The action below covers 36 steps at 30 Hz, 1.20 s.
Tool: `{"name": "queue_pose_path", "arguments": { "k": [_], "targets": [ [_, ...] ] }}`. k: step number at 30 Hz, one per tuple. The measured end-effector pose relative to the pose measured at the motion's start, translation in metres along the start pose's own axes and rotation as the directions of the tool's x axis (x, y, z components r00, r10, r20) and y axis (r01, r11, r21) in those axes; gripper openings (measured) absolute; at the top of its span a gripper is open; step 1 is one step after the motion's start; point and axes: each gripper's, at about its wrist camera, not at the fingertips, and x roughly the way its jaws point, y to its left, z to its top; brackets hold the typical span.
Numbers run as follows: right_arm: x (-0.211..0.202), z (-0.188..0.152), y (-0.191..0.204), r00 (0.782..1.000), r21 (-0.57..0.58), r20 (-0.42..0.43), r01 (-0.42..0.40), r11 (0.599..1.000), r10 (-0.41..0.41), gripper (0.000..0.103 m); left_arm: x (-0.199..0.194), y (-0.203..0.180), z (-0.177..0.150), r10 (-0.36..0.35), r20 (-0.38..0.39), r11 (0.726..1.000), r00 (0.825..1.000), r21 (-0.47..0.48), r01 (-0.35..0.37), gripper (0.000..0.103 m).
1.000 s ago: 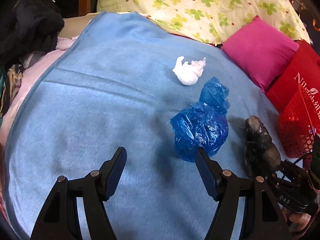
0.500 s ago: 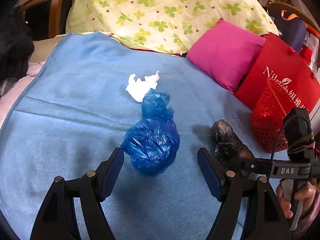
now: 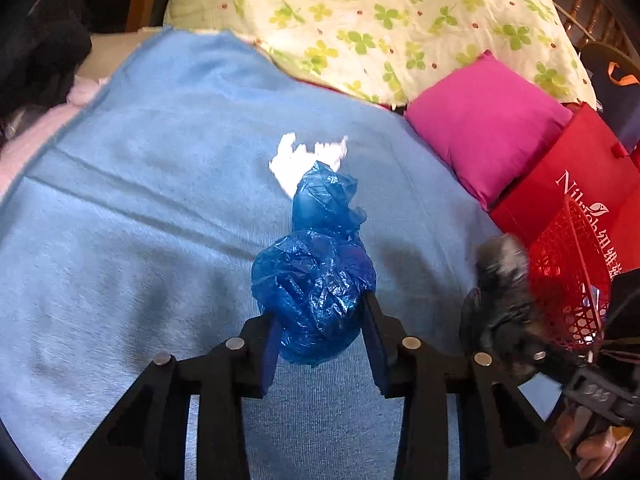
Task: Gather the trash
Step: 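Carry both bags to the red basket and open both tools to drop them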
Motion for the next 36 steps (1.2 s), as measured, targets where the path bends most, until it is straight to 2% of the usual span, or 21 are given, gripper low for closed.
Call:
{"name": "queue_pose_path", "arguments": {
  "k": [2,5,7,10,12,16,20,24,27,28,29,30,34,36],
  "targets": [
    [-0.016,0.003,0.004,0.997,-0.021,0.070,-0.029,0.999,0.031,0.039,-0.014,-0.009,0.004,0.008,0.041,0.999,0.999,0.032,-0.010,0.038],
    [-0.044,0.007,0.007,0.979,-0.054,0.190,-0.065,0.996,0.074,0.039,-0.036,-0.025,0.014,0.010,0.092,0.997,0.996,0.071,-0.016,0.038],
    [-0.068,0.008,0.006,0.953,-0.074,0.283,-0.092,0.993,0.109,0.039,-0.049,-0.040,0.020,0.002,0.121,0.995,0.993,0.100,-0.014,0.038],
    [-0.097,0.009,-0.004,0.914,-0.068,0.389,-0.092,0.993,0.112,0.039,-0.068,-0.072,0.028,-0.034,0.163,0.987,0.986,0.159,0.008,0.038],
    [-0.117,0.008,-0.014,0.891,-0.056,0.445,-0.076,0.995,0.093,0.039,-0.078,-0.096,0.031,-0.062,0.181,0.979,0.981,0.204,0.024,0.038],
    [-0.158,0.002,-0.037,0.823,-0.018,0.566,-0.053,0.998,0.054,0.039,-0.089,-0.150,0.032,-0.127,0.197,0.953,0.972,0.294,0.065,0.038],
    [-0.192,-0.004,-0.067,0.773,0.076,0.633,-0.023,0.997,-0.031,0.039,-0.085,-0.201,0.031,-0.197,0.165,0.926,0.966,0.356,0.127,0.039],
    [-0.213,-0.009,-0.102,0.753,0.188,0.650,-0.023,0.982,-0.106,0.040,-0.076,-0.246,0.028,-0.230,0.118,0.893,0.966,0.420,0.161,0.040],
    [-0.226,-0.013,-0.124,0.751,0.260,0.643,-0.033,0.965,-0.148,0.041,-0.062,-0.277,0.022,-0.226,0.094,0.872,0.970,0.464,0.158,0.044],
    [-0.227,-0.013,-0.129,0.754,0.283,0.636,-0.031,0.958,-0.164,0.047,-0.057,-0.285,0.020,-0.221,0.083,0.865,0.972,0.477,0.156,0.049],
    [-0.227,-0.010,-0.133,0.760,0.298,0.628,-0.035,0.954,-0.169,0.061,-0.053,-0.292,0.018,-0.213,0.073,0.859,0.974,0.489,0.151,0.054],
    [-0.227,-0.010,-0.137,0.763,0.317,0.622,-0.040,0.948,-0.176,0.066,-0.046,-0.299,0.014,-0.188,0.064,0.854,0.980,0.504,0.131,0.067],
    [-0.238,-0.014,-0.153,0.747,0.361,0.635,-0.059,0.931,-0.199,0.068,-0.042,-0.303,0.001,-0.159,0.062,0.832,0.985,0.546,0.100,0.069],
    [-0.241,-0.014,-0.153,0.735,0.349,0.652,-0.073,0.934,-0.186,0.068,-0.045,-0.292,-0.002,-0.148,0.067,0.832,0.987,0.548,0.088,0.069]
  ]
}}
